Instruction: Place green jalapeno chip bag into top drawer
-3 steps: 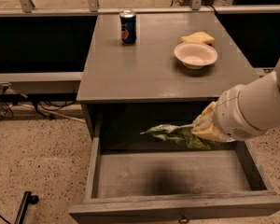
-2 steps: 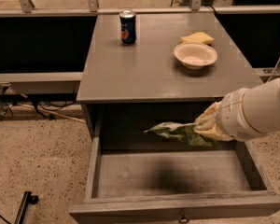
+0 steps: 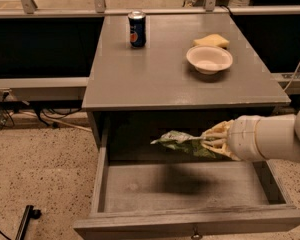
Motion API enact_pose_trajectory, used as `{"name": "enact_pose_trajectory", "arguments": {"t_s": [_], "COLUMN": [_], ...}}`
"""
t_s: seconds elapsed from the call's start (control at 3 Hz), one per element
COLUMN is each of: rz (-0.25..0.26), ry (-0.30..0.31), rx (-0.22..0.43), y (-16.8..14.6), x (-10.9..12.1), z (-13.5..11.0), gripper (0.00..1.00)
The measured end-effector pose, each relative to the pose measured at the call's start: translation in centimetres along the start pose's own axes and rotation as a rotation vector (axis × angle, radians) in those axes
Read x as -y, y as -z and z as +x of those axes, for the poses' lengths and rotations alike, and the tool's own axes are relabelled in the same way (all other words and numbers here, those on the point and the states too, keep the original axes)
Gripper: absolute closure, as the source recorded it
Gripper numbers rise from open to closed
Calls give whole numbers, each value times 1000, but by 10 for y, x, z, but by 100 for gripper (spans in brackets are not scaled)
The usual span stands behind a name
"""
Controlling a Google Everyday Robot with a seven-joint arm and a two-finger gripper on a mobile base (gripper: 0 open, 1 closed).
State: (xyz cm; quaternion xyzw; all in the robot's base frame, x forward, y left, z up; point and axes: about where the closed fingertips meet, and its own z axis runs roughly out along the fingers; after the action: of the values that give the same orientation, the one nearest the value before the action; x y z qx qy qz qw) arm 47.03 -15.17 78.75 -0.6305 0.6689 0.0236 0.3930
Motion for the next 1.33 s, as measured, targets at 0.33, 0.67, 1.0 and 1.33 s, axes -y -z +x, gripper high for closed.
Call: {"name": "enact_pose_trajectory", "arguments": {"t_s": [0.33,0.67,1.0,1.33], "rz": [-28,-100,-102,-105], "ry": [7,-10,-8,-6], "rx": [97,144,146,147], "y": [-24,-36,-37,-38], "x": [-5,-23,-24,-24], "z": [36,46,45,44], "gripper": [84,60,37,14]}}
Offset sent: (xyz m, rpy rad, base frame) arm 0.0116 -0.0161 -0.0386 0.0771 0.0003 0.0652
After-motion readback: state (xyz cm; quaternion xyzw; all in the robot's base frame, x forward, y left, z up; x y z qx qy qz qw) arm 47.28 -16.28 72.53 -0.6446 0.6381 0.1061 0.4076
